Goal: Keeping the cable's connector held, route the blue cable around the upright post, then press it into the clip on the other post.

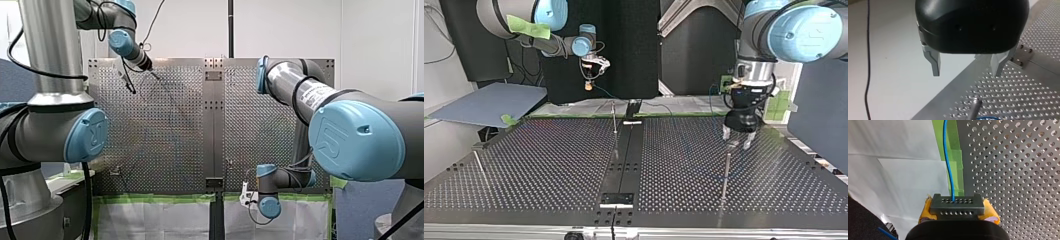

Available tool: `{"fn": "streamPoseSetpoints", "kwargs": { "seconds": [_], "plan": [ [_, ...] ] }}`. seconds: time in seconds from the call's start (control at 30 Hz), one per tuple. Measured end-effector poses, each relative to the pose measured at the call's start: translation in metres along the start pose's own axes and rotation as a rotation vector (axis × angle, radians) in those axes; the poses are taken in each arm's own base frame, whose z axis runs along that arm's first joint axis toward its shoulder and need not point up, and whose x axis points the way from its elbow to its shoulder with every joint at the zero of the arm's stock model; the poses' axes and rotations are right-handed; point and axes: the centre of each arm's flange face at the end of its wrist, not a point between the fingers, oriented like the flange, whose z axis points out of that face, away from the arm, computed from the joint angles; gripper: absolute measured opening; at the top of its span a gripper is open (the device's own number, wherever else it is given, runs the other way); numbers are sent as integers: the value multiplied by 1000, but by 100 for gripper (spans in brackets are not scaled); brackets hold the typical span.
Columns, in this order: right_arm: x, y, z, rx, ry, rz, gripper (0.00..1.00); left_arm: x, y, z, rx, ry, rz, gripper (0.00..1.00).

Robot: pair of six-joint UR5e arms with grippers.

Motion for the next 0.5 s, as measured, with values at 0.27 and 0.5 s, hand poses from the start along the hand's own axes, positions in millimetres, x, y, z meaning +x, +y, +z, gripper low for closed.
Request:
{"fn": "streamPoseSetpoints", "kwargs": {
  "seconds": [0.27, 0.5],
  "plan": [
    [0, 0, 0, 1, 0, 1, 0, 7, -1, -8, -58, 18, 69, 100],
    [0, 0, 0, 1, 0, 1, 0, 9, 1, -7, -94, -6, 129, 100]
  ]
}}
